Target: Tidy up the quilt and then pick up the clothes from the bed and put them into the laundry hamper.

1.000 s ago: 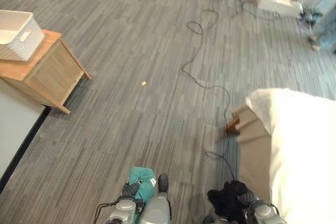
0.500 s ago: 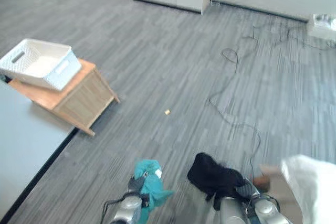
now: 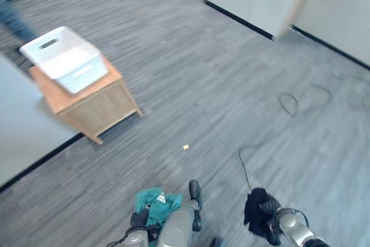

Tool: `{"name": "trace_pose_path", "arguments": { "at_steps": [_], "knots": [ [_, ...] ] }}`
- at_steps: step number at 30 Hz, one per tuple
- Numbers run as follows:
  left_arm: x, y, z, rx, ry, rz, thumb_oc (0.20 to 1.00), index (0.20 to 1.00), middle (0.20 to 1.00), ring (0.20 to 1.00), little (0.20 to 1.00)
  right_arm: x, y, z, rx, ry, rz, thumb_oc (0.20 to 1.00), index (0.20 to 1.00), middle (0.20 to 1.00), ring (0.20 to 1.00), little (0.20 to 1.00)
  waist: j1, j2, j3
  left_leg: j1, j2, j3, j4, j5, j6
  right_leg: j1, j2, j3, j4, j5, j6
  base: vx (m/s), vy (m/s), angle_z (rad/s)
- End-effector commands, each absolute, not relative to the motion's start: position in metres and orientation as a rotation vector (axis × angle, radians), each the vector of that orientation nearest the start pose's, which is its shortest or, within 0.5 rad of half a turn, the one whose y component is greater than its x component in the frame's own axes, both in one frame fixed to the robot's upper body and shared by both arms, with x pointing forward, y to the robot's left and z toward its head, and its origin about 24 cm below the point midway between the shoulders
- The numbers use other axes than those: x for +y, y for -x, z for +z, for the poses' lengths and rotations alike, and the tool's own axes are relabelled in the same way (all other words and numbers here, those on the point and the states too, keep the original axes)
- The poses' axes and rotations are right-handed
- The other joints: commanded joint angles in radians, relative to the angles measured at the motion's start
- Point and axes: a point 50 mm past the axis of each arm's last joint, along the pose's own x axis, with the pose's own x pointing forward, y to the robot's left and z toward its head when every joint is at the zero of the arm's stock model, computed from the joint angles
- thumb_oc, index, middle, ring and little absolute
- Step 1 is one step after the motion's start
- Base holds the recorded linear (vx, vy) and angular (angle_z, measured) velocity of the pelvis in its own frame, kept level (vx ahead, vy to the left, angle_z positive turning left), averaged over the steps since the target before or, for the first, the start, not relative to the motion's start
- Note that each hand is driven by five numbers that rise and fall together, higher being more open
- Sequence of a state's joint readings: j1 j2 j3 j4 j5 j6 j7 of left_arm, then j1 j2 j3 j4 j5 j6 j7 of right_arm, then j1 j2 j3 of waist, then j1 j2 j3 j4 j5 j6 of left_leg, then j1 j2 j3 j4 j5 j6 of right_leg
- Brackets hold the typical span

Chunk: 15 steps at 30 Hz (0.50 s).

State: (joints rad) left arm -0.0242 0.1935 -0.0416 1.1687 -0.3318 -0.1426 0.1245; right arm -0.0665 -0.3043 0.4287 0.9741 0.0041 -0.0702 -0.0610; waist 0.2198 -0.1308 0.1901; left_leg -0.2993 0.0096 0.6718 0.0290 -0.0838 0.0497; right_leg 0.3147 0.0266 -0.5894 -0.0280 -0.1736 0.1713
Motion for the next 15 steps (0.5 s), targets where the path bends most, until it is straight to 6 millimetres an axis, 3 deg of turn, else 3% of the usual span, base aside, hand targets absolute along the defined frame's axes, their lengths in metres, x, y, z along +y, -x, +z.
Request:
{"name": "trace_pose_path", "arguments": {
  "at_steps": [1,3,4,5,7,8,10,12,13,14,15],
  "knots": [
    [0.207,-0.122,-0.155,1.014,-0.019,0.256,0.200,0.200,0.200,0.200,0.200,-0.214,-0.190,-0.111,0.718,0.455,0.123,0.200,0.200,0.200,0.200,0.200,0.018,0.032,0.001,0.159,0.028,-0.239,-0.071,0.143,-0.050,-0.015,-0.173,0.117,0.136,0.156,0.042,0.47,0.207,1.41],
    [0.213,-0.118,-0.156,1.033,-0.041,0.260,0.200,0.200,0.200,0.200,0.200,-0.212,-0.184,-0.116,0.743,0.424,0.108,0.200,0.200,0.200,0.200,0.200,-0.006,0.015,0.000,0.235,-0.028,-0.263,-0.079,0.091,-0.003,-0.061,-0.249,0.133,0.414,0.311,0.090,0.64,0.234,1.04],
    [0.215,-0.122,-0.154,1.021,-0.055,0.258,0.200,0.200,0.200,0.200,0.200,-0.209,-0.184,-0.115,0.733,0.409,0.109,0.200,0.200,0.200,0.200,0.200,-0.027,0.025,0.005,0.284,-0.035,-0.292,-0.096,0.075,0.009,-0.114,-0.277,0.160,0.539,0.340,0.085,0.72,0.196,0.94],
    [0.221,-0.127,-0.151,1.007,-0.076,0.261,0.200,0.200,0.200,0.200,0.200,-0.208,-0.187,-0.113,0.719,0.402,0.107,0.200,0.200,0.200,0.200,0.200,-0.059,0.040,0.011,0.333,-0.030,-0.319,-0.112,0.049,0.015,-0.191,-0.286,0.188,0.637,0.340,0.073,0.62,0.081,1.15],
    [0.223,-0.143,-0.145,0.958,-0.121,0.233,0.200,0.200,0.200,0.200,0.200,-0.207,-0.186,-0.112,0.709,0.396,0.105,0.200,0.200,0.200,0.200,0.200,-0.115,0.074,0.013,0.383,0.005,-0.381,-0.116,0.035,-0.001,-0.279,-0.297,0.175,0.651,0.297,0.038,0.67,-0.085,1.66],
    [0.219,-0.162,-0.135,0.873,-0.184,0.179,0.200,0.200,0.200,0.200,0.200,-0.207,-0.188,-0.110,0.692,0.387,0.094,0.200,0.200,0.200,0.200,0.200,-0.173,0.091,0.018,0.429,0.019,-0.443,-0.116,0.011,-0.030,-0.358,-0.298,0.179,0.543,0.253,0.011,0.76,-0.157,2.11],
    [0.211,-0.179,-0.126,0.789,-0.244,0.111,0.200,0.200,0.200,0.200,0.200,-0.208,-0.192,-0.107,0.673,0.392,0.084,0.200,0.200,0.200,0.200,0.200,-0.217,0.094,0.018,0.472,0.018,-0.493,-0.116,-0.014,-0.062,-0.408,-0.275,0.219,0.321,0.260,0.004,0.71,-0.224,2.09],
    [0.208,-0.193,-0.115,0.707,-0.272,0.076,0.200,0.200,0.200,0.200,0.200,-0.211,-0.193,-0.105,0.667,0.392,0.070,0.200,0.200,0.200,0.200,0.200,-0.244,0.092,0.018,0.520,0.024,-0.534,-0.116,-0.052,-0.092,-0.448,-0.251,0.268,0.059,0.284,0.023,0.55,-0.224,1.12],
    [0.208,-0.193,-0.115,0.707,-0.273,0.076,0.200,0.200,0.200,0.200,0.200,-0.211,-0.193,-0.105,0.667,0.392,0.070,0.200,0.200,0.200,0.200,0.200,-0.246,0.091,0.017,0.519,0.024,-0.535,-0.116,-0.051,-0.092,-0.445,-0.251,0.266,0.053,0.288,0.023,0.63,-0.254,1.02],
    [0.210,-0.203,-0.106,0.654,-0.268,0.078,0.200,0.200,0.200,0.200,0.200,-0.212,-0.196,-0.102,0.659,0.397,0.067,0.200,0.200,0.200,0.200,0.200,-0.252,0.097,0.018,0.558,0.042,-0.558,-0.116,-0.081,-0.111,-0.486,-0.271,0.291,-0.059,0.332,0.060,0.63,-0.245,1.02],
    [0.212,-0.203,-0.105,0.648,-0.262,0.084,0.200,0.200,0.200,0.200,0.200,-0.213,-0.197,-0.102,0.660,0.400,0.069,0.200,0.200,0.200,0.200,0.200,-0.253,0.099,0.014,0.587,0.047,-0.567,-0.116,-0.087,-0.119,-0.518,-0.282,0.295,-0.059,0.331,0.068,0.85,-0.314,1.26]
  ]
}}
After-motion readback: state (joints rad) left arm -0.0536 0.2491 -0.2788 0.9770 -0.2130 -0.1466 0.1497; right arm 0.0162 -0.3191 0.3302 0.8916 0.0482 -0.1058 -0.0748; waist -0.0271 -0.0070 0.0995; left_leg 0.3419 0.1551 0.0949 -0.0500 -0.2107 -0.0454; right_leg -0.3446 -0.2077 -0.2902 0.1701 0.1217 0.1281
